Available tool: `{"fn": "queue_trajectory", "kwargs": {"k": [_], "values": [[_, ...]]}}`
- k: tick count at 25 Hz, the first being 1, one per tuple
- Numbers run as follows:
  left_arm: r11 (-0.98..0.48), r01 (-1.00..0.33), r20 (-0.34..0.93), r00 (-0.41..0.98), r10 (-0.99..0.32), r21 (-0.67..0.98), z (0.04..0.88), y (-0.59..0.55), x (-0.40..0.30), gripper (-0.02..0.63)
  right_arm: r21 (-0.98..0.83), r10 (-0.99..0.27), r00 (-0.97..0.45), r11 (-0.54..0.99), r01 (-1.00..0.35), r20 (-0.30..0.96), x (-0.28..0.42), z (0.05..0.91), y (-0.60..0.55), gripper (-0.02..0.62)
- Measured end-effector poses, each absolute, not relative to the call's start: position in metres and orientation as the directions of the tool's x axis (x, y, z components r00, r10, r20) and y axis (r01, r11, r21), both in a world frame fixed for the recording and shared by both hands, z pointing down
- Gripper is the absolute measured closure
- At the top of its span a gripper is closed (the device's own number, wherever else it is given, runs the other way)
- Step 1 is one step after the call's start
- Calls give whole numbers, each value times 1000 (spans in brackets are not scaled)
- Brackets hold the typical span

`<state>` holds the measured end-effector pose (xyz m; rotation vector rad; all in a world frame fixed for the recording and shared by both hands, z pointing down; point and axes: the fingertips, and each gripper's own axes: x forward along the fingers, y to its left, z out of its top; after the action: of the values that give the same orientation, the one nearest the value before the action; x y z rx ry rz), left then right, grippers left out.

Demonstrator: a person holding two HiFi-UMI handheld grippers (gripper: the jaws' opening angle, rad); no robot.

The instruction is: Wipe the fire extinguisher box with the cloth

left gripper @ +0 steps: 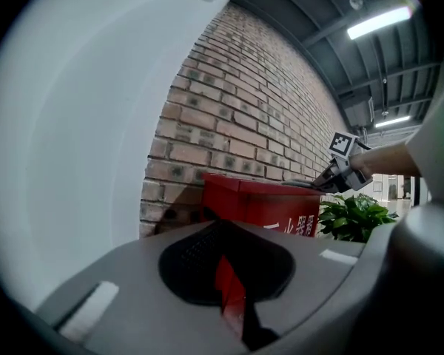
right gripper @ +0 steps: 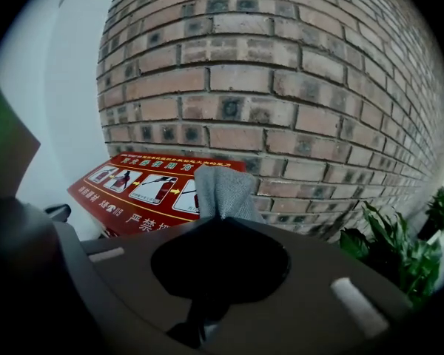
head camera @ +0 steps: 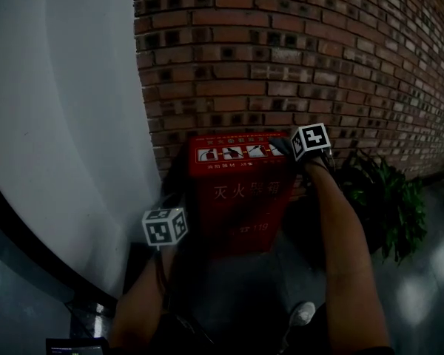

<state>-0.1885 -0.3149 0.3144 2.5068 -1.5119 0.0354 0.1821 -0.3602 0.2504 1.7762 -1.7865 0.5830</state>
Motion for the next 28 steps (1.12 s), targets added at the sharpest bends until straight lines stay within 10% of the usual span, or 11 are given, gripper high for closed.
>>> {"fn": "queue_trajectory", "kwargs": {"k": [28], "values": [[-415, -874, 70, 444, -893, 251, 316, -314, -187, 607, 43, -964, -213, 209, -977, -157, 79, 240, -231, 569]]}}
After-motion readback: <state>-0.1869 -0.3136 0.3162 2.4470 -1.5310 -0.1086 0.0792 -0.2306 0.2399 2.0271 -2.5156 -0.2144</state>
